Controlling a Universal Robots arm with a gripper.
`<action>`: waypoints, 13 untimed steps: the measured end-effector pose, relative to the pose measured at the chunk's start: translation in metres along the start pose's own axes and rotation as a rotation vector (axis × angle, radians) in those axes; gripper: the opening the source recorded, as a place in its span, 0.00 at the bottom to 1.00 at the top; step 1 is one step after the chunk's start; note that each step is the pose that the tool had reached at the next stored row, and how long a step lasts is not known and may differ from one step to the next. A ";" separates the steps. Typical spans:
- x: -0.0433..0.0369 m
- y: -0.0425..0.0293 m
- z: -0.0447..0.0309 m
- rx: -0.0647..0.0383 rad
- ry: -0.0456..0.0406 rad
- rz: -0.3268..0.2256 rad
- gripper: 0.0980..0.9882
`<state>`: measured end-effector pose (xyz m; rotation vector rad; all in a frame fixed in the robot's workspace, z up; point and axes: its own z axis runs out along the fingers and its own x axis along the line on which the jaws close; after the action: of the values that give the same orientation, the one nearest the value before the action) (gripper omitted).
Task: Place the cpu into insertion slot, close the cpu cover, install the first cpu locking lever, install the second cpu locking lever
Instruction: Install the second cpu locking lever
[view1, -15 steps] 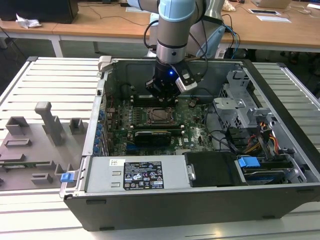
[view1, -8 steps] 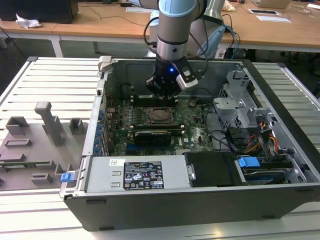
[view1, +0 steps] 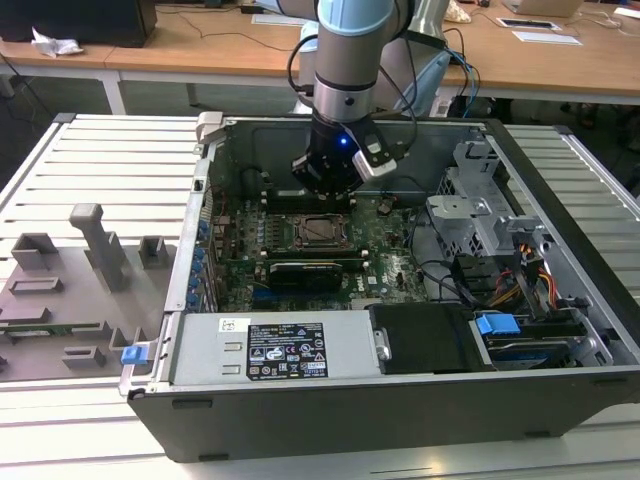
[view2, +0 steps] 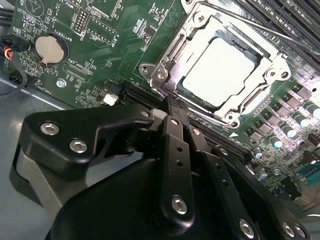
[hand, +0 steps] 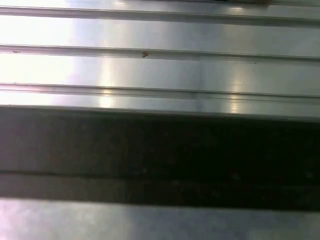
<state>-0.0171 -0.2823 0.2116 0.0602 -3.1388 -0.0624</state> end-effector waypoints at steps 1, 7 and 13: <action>0.0001 -0.0015 -0.0001 0.000 0.0000 0.000 0.01; 0.0004 -0.0098 -0.0004 0.000 -0.0001 0.000 0.01; 0.0005 -0.0107 -0.0212 -0.001 0.0000 0.000 0.01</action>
<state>-0.0171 -0.2939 0.2324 0.0601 -3.1387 -0.0640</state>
